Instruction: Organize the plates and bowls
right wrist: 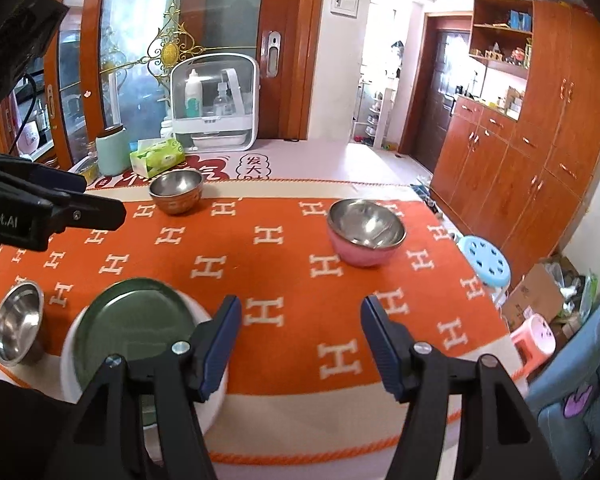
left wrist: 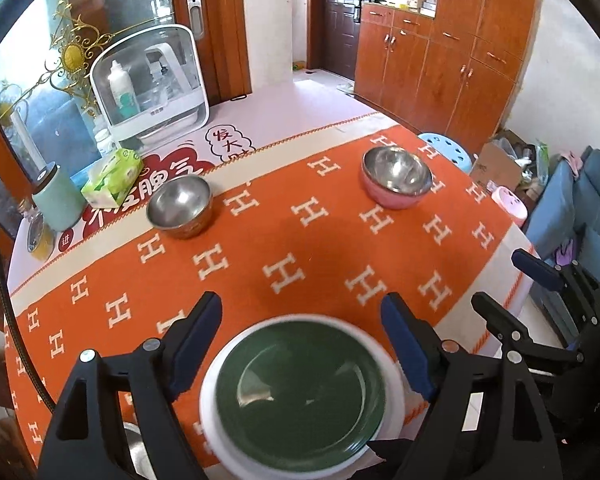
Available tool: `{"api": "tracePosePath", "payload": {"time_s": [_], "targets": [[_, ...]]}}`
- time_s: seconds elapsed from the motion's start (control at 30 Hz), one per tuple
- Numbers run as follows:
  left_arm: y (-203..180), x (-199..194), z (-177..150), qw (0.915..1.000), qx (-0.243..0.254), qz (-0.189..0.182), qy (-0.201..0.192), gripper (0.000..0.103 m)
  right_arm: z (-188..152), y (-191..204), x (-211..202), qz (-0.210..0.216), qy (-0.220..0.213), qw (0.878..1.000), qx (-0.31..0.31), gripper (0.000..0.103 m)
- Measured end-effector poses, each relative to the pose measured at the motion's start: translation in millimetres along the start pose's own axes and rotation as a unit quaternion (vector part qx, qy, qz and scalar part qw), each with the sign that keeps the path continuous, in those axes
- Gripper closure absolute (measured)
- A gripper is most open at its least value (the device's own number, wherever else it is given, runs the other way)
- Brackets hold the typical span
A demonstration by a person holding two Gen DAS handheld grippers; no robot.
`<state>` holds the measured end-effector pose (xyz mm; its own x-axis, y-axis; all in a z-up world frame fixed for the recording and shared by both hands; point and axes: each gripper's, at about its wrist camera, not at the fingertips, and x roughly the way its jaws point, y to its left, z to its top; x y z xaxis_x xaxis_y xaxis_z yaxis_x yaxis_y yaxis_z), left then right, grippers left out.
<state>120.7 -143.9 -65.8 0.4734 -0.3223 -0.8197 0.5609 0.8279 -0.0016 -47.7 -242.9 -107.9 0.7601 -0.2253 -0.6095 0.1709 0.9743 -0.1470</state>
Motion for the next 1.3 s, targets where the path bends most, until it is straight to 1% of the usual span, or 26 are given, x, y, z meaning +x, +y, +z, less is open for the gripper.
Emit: {"api": "tracePosePath", "payload": {"time_s": [0.17,0.3,0.4,0.57,0.73,0.87,0.93,1.03,1.3], "targets": [[-18,18,25,0.9994,-0.032,0.007,0.001,0.022,8,-30,12,0.006,-0.008,1.0,-0.013,0.041],[-26,30,47,0.9983,-0.056,0.012,-0.005,0.022,15,-55,28,0.006,-0.002,1.0,-0.014,0.041],[-32,40,62,0.9979,-0.063,0.015,-0.001,0.022,21,-74,40,0.001,0.004,1.0,-0.001,0.041],[-43,59,88,0.9981,-0.058,0.023,0.002,0.022,31,-101,55,0.008,-0.006,1.0,0.029,0.041],[-52,83,112,0.9978,-0.062,0.021,0.014,0.022,47,-121,77,0.01,-0.009,0.999,0.052,0.041],[-52,105,125,0.995,-0.097,0.004,0.024,0.022,57,-133,96,0.018,-0.013,0.997,0.067,0.041],[-55,118,129,0.9939,-0.106,0.002,0.028,0.022,59,-138,106,0.018,-0.014,0.997,0.075,0.041],[-59,134,133,0.9935,-0.107,-0.001,0.037,0.022,60,-147,122,0.029,-0.009,0.995,0.092,0.041],[-72,179,142,0.9935,-0.099,-0.032,0.047,0.022,54,-163,163,0.045,0.012,0.99,0.135,0.041]]}}
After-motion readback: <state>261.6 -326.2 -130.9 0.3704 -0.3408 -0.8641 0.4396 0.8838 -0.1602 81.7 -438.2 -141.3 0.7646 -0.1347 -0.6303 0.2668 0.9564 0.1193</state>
